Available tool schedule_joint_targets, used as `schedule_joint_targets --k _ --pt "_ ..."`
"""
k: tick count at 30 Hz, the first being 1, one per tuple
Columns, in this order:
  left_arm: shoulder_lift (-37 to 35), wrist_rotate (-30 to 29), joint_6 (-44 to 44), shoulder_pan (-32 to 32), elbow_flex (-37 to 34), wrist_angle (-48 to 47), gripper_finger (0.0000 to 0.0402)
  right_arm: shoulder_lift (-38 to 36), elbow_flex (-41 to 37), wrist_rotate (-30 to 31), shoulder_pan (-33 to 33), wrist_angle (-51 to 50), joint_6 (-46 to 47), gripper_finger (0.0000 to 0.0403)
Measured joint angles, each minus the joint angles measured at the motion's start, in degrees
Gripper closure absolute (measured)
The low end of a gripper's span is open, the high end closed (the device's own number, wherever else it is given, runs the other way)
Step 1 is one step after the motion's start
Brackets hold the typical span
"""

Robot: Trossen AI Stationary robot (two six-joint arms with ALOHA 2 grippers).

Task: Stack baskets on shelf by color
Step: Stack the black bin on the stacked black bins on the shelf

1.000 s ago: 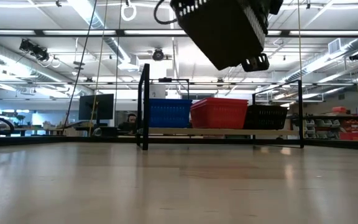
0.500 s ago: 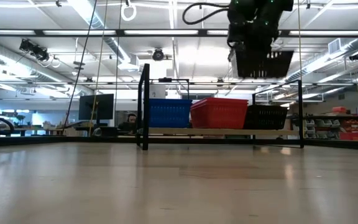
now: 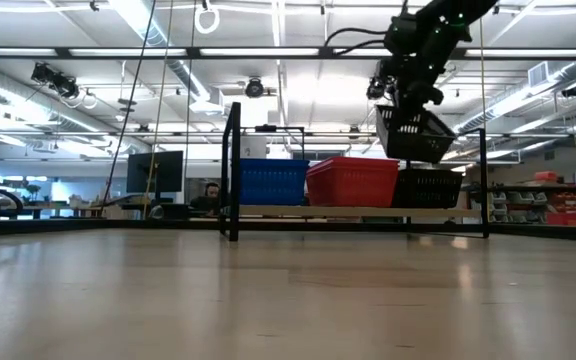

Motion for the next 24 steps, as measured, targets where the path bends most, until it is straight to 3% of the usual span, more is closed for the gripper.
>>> schedule_joint_targets --k 4,13,24 --pt "0.0 -2.8 -1.3 -0.4 0.0 0.1 0.0260 1.6 0.0 -1.5 -1.4 0.4 -5.3 0.0398" --pt "0.0 -3.2 -4.2 -0.4 0.0 0.3 0.0275 5.1 0.0 -2.8 -1.8 -1.7 -13.3 0.0398" --pt "0.0 -3.3 -4.3 -0.4 0.0 0.3 0.0285 7.2 0.0 -2.7 -2.3 -0.7 -14.5 0.0390"
